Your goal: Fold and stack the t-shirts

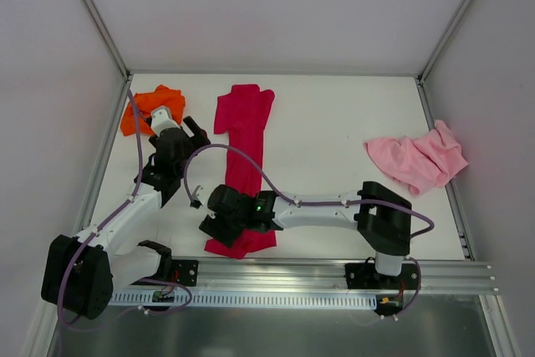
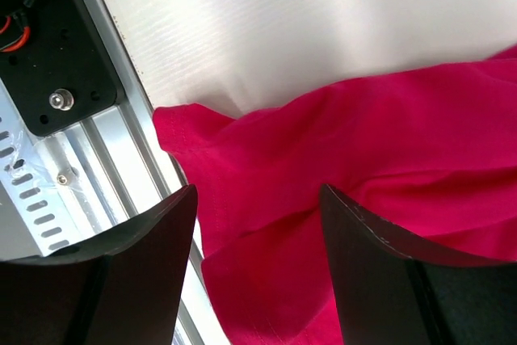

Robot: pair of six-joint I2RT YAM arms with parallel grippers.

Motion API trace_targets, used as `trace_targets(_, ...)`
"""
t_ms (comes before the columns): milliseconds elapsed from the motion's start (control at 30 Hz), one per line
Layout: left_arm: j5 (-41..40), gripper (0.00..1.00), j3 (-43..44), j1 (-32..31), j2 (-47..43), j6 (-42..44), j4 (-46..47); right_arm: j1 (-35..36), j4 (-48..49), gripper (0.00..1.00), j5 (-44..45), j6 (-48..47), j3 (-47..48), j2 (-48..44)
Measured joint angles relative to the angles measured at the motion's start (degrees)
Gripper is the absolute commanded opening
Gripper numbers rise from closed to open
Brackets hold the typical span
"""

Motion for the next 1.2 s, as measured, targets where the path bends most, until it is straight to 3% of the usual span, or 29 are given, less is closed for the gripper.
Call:
trace_targets(333,-0.11,0.83,0.00,0.02,-0.76,0.02,0.02,0.02,3.19,0.65,-5.70,-0.09,1.05,8.07)
trace_targets(1200,-1.38,0.83,-1.20,0.09,-1.38,0.17,0.31,0.02,3.80,0.63,-13.27,-1.60,4.66,10.82)
